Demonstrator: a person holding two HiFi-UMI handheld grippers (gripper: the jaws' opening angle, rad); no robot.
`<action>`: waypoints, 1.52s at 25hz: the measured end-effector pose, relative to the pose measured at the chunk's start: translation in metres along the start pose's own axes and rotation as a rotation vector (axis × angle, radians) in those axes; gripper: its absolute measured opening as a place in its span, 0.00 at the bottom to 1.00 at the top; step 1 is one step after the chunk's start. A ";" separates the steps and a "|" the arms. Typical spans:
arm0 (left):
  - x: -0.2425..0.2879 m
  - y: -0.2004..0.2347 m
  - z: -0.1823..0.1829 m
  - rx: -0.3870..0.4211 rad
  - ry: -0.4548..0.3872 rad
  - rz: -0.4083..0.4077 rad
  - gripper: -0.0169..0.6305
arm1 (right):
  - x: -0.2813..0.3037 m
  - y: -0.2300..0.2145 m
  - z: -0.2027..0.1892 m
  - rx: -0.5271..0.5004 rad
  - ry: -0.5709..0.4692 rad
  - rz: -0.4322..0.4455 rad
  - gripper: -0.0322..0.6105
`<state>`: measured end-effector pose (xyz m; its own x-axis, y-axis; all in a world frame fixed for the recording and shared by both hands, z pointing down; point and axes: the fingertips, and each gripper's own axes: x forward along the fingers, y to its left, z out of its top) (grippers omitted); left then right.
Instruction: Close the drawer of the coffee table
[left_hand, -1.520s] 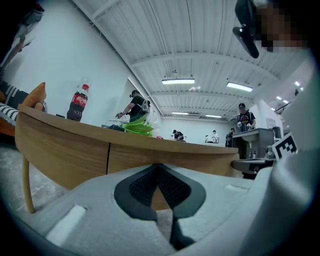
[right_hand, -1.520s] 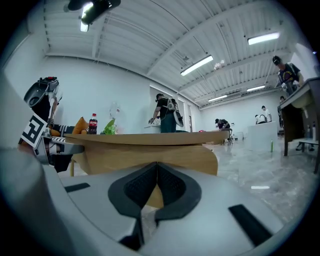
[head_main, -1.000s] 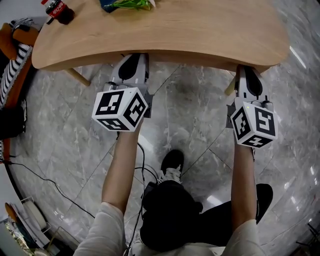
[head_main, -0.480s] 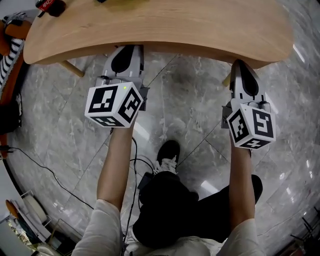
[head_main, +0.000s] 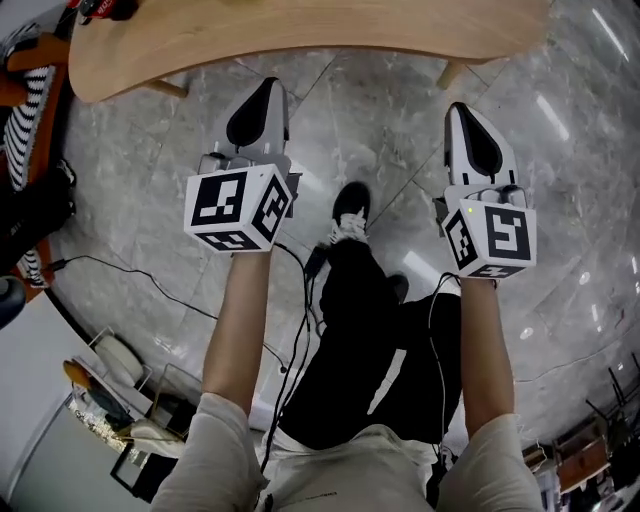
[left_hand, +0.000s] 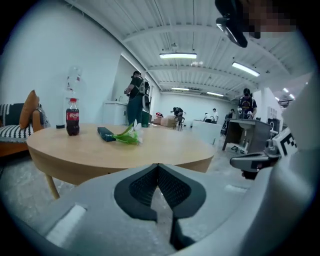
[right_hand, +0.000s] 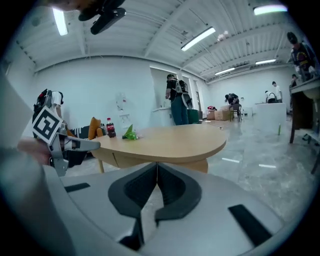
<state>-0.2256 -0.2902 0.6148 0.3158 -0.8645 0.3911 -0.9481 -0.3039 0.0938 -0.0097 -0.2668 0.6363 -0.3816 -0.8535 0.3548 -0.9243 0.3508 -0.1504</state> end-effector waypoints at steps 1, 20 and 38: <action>-0.012 -0.007 0.010 0.009 0.014 -0.007 0.04 | -0.015 0.006 0.006 -0.019 0.022 0.005 0.08; -0.251 -0.131 0.223 -0.139 0.090 -0.107 0.04 | -0.250 0.095 0.205 0.094 0.134 -0.008 0.07; -0.394 -0.216 0.269 -0.129 0.097 -0.121 0.04 | -0.394 0.141 0.268 0.168 0.065 0.015 0.08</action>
<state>-0.1345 0.0085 0.1946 0.4284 -0.7805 0.4554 -0.9024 -0.3439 0.2596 0.0117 0.0151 0.2279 -0.3999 -0.8202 0.4090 -0.9069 0.2894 -0.3063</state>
